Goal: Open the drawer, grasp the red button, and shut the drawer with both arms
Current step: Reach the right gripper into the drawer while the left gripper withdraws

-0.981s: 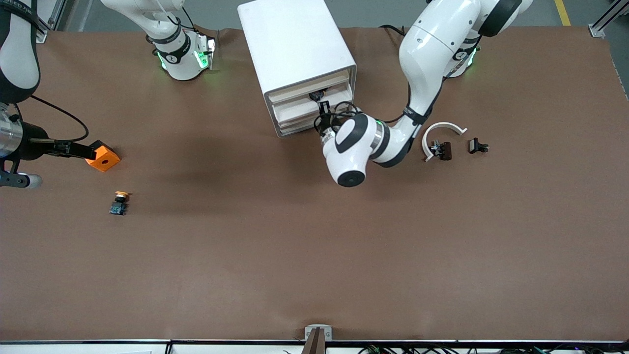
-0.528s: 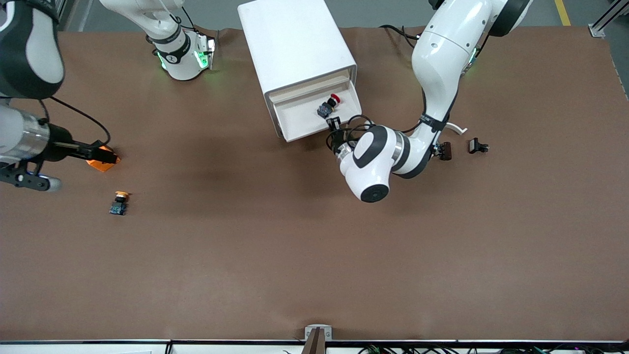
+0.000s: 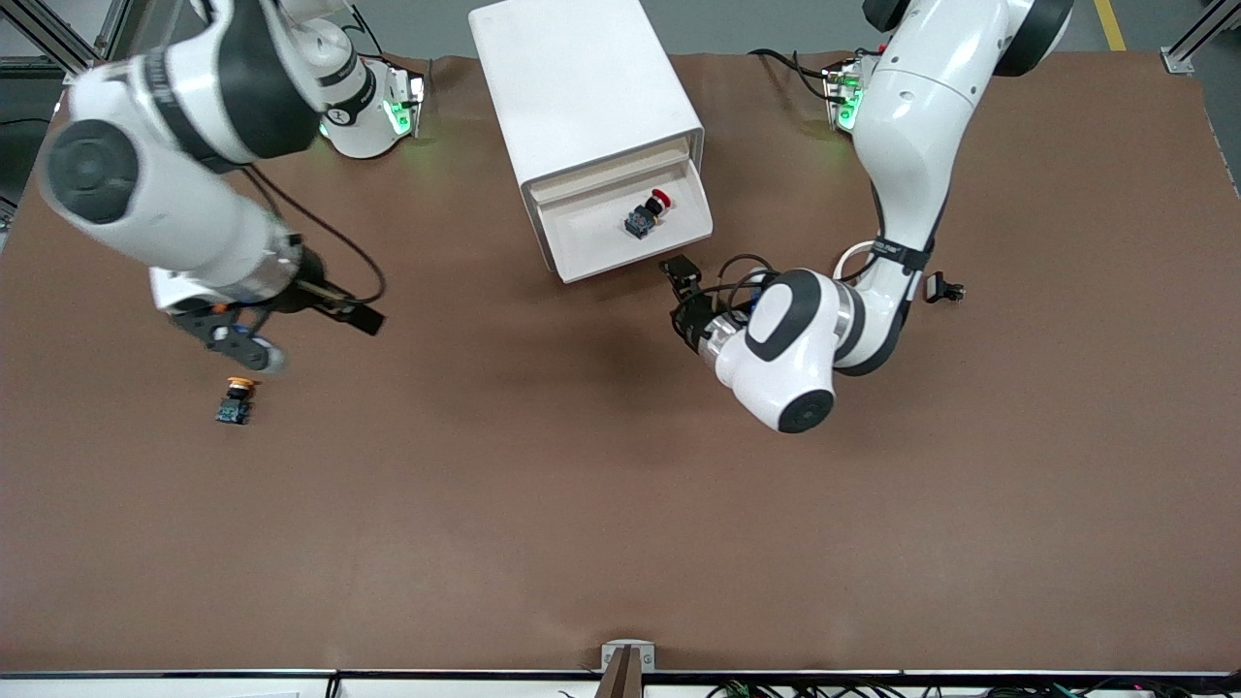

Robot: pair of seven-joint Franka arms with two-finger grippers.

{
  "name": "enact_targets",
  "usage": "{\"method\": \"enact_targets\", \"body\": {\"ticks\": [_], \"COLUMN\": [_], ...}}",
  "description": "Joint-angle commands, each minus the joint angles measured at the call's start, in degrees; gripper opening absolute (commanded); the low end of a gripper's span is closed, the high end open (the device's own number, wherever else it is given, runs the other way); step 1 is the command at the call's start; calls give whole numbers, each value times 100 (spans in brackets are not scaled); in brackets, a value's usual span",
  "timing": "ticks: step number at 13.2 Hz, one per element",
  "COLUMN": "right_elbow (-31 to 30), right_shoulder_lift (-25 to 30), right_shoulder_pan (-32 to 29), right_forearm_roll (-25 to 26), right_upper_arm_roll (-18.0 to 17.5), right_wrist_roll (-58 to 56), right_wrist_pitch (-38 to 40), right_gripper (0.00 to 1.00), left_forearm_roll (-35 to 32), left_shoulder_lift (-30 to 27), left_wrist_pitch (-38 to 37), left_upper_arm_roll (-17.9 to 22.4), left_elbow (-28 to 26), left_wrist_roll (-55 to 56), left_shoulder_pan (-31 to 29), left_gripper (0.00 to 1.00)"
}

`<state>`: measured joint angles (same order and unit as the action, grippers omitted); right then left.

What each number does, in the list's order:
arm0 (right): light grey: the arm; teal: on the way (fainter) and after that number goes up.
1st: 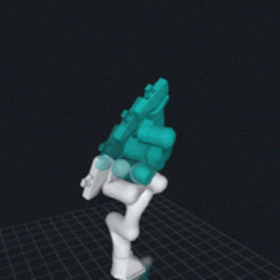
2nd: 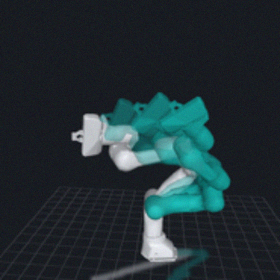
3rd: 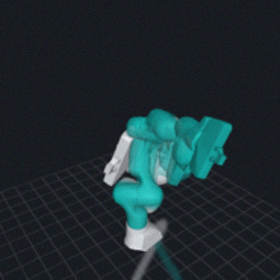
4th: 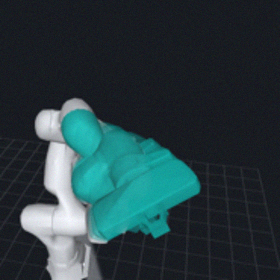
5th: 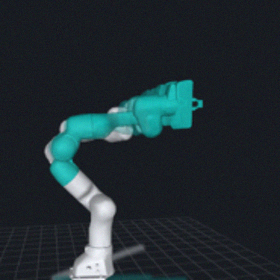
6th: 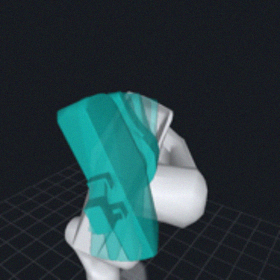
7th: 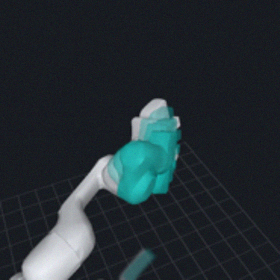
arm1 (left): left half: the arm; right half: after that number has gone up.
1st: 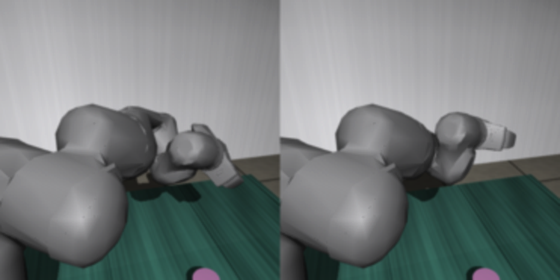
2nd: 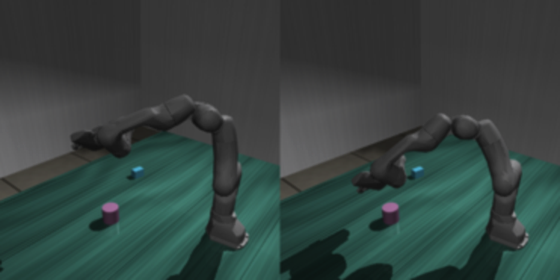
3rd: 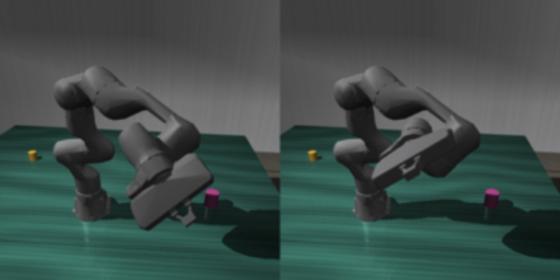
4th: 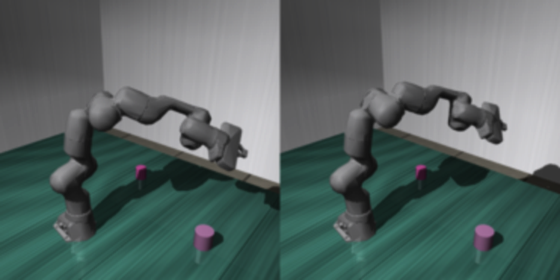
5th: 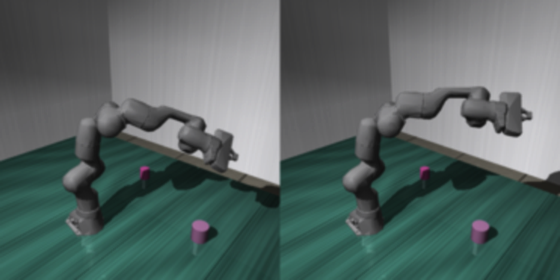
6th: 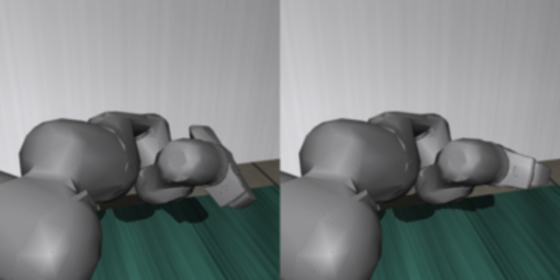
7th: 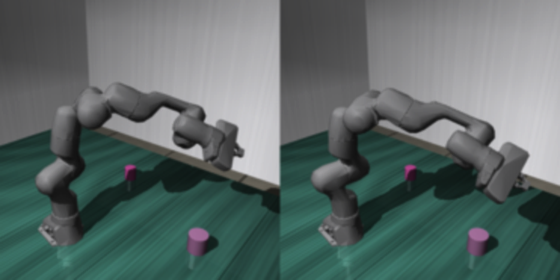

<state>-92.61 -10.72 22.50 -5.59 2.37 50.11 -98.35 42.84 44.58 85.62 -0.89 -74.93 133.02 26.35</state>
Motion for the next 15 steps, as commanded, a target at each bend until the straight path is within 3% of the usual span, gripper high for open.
{"method": "enact_targets", "body": {"ticks": [1, 4, 7, 10, 15], "right_elbow": [85, 15, 24, 129, 551], "right_shoulder_lift": [-184, -307, -552, -974, -1537], "right_shoulder_pan": [596, 1194, 1931, 2609, 3129], "right_forearm_roll": [-56, -74, -83, -74, -83], "right_upper_arm_roll": [70, 70, 70, 70, 70], "right_wrist_roll": [918, 1298, 2386, 3065, 3514], "right_wrist_pitch": [-245, -596, -931, -1046, -1002], "right_gripper": [100, 100, 100, 100, 100], "left_forearm_roll": [-47, -170, -653, -698, -1688], "left_shoulder_lift": [-160, -204, -327, -625, -1399], "left_wrist_pitch": [-28, -19, 182, 192, 130], "left_upper_arm_roll": [9, 9, 158, 527, 528], "left_elbow": [214, 522, 655, 655, 628], "left_wrist_roll": [5, -468, -1565, -2514, -3509], "left_shoulder_pan": [-383, -1006, -1465, -1457, -1431], "left_gripper": [100, 100, 100, 100, 100]}}
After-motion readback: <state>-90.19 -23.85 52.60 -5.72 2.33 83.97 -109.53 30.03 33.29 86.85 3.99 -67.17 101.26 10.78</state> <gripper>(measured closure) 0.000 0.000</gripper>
